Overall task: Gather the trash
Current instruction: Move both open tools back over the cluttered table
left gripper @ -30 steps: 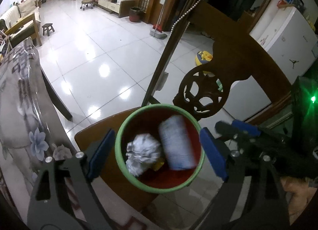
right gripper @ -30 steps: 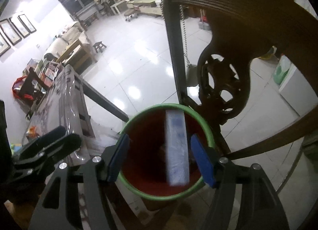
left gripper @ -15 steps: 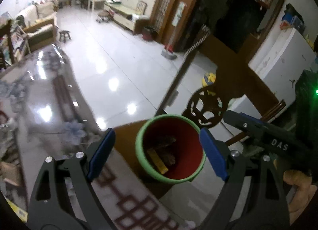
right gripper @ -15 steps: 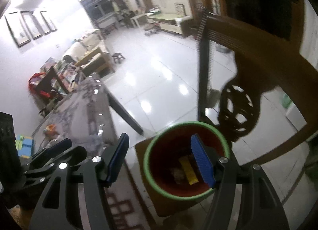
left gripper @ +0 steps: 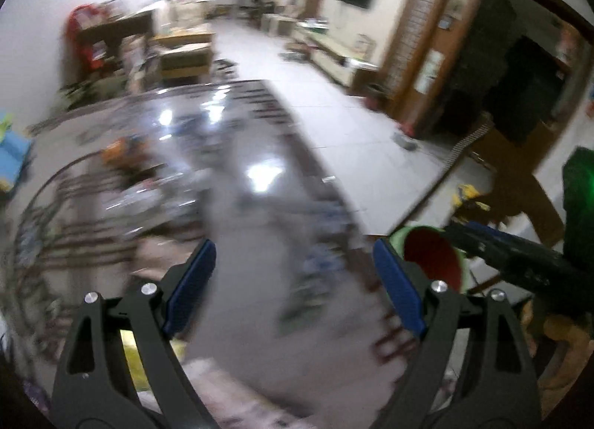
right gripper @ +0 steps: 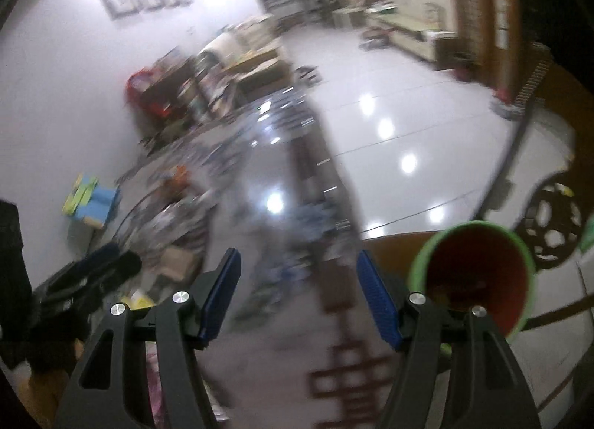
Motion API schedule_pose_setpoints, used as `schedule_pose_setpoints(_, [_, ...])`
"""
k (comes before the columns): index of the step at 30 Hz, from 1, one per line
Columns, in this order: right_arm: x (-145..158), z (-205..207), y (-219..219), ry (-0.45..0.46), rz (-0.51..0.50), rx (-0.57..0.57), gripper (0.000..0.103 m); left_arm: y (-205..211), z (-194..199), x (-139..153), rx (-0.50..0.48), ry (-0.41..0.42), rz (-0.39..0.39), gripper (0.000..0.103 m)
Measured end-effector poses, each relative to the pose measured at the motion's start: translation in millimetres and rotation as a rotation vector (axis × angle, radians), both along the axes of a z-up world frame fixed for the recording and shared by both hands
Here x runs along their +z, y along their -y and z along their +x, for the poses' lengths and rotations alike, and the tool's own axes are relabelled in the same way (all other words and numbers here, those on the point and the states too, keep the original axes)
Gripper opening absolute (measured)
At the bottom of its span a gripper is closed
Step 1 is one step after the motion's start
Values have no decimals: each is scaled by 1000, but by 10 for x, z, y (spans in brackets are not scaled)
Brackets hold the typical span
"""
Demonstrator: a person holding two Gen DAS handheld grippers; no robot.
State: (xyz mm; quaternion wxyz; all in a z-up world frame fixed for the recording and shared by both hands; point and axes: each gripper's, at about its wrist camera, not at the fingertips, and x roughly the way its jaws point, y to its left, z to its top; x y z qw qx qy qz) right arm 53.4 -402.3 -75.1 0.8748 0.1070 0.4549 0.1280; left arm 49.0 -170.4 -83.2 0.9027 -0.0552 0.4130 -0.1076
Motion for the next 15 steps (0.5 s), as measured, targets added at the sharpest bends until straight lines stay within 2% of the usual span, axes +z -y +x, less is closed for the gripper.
schedule_pose_setpoints(4, [-167,19,-785,-65,-15,181,64,-787,-131,-104,136,-33,18,84])
schedule_pose_setpoints(8, [-542,-169,-1490,-168,-57,341,63,-1495,-286,-281,256,-93,17,84])
schedule_pose_setpoints(11, [-801,-354,-1824,-235,-75,405,63,-1881,-433,-432,304,-140,5,84])
schedule_pose_setpoints(15, [-982,-538,-2071,-282,-103,447,63,-2088,-530,-563,313,-176,-1,84])
